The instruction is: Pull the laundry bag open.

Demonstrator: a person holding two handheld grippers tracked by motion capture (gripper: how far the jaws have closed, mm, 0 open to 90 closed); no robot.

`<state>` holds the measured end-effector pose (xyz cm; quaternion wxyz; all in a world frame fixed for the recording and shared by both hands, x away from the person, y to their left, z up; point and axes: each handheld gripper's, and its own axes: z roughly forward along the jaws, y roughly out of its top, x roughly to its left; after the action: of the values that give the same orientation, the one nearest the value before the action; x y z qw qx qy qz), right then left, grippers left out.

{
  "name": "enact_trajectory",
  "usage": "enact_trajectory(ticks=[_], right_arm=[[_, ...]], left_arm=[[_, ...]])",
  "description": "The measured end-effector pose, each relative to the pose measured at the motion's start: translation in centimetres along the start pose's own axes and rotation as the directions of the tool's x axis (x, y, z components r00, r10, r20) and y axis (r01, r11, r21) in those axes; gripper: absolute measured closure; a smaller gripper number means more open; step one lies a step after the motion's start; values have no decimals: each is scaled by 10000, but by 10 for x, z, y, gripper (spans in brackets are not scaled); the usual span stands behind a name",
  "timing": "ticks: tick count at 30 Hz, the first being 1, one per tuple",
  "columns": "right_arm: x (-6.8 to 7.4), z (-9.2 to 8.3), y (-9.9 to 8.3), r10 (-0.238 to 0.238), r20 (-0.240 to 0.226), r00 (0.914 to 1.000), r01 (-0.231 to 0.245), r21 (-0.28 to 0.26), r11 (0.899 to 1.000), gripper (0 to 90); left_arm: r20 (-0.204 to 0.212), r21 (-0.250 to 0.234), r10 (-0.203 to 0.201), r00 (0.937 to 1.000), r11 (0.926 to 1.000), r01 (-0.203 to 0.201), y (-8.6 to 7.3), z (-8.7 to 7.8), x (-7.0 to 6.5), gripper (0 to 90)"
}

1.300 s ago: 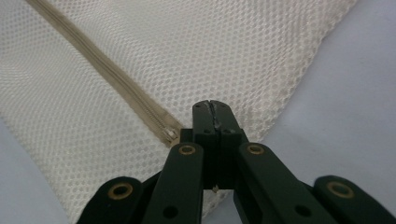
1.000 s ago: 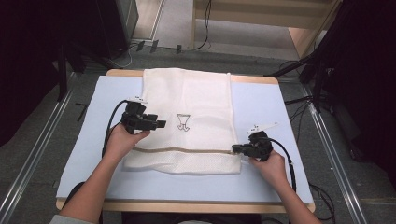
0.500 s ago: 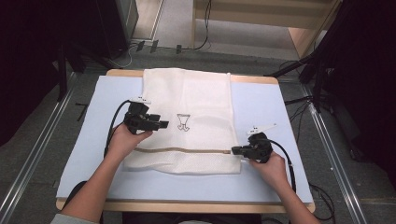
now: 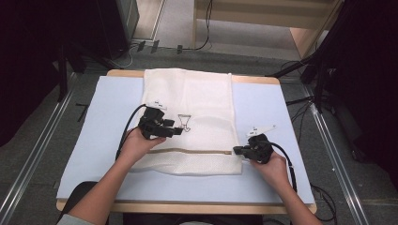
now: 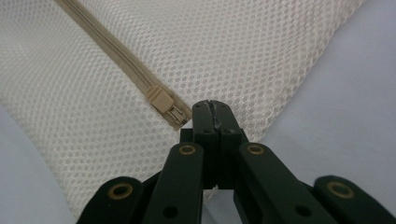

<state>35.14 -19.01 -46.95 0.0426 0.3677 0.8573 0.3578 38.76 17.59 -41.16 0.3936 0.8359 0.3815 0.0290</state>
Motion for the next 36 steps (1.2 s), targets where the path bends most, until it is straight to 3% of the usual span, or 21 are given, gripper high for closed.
enact_trajectory(ticks=[3, 11, 20, 23, 28, 36], right_arm=[[4, 0, 0, -456, 316, 9985, 456, 20, 9990, 900], [-4, 1, -4, 165, -312, 9994, -173, -244, 9996, 900], [-3, 1, -4, 136, -259, 9996, -142, -247, 9996, 900], [-3, 1, -3, 40, -207, 9998, -44, -221, 9997, 900], [0, 1, -3, -11, -42, 10000, 11, -150, 9999, 900], [0, 1, -3, -70, -41, 10000, 69, -170, 9998, 900]], left_arm=[[114, 51, 118, 9999, 9999, -118, 1, 5, -7, 435], [377, 149, 145, 9992, 9998, -151, 3, 17, -20, 422], [585, 441, 525, 9969, 9975, -551, 6, 35, -41, 451], [736, 487, 575, 9956, 9969, -612, 6, 42, -48, 495], [923, 593, 1051, 9902, 9921, -1109, 5, 54, -65, 532], [1471, 1049, 934, 9847, 9884, -1094, 5, 73, -80, 727]])
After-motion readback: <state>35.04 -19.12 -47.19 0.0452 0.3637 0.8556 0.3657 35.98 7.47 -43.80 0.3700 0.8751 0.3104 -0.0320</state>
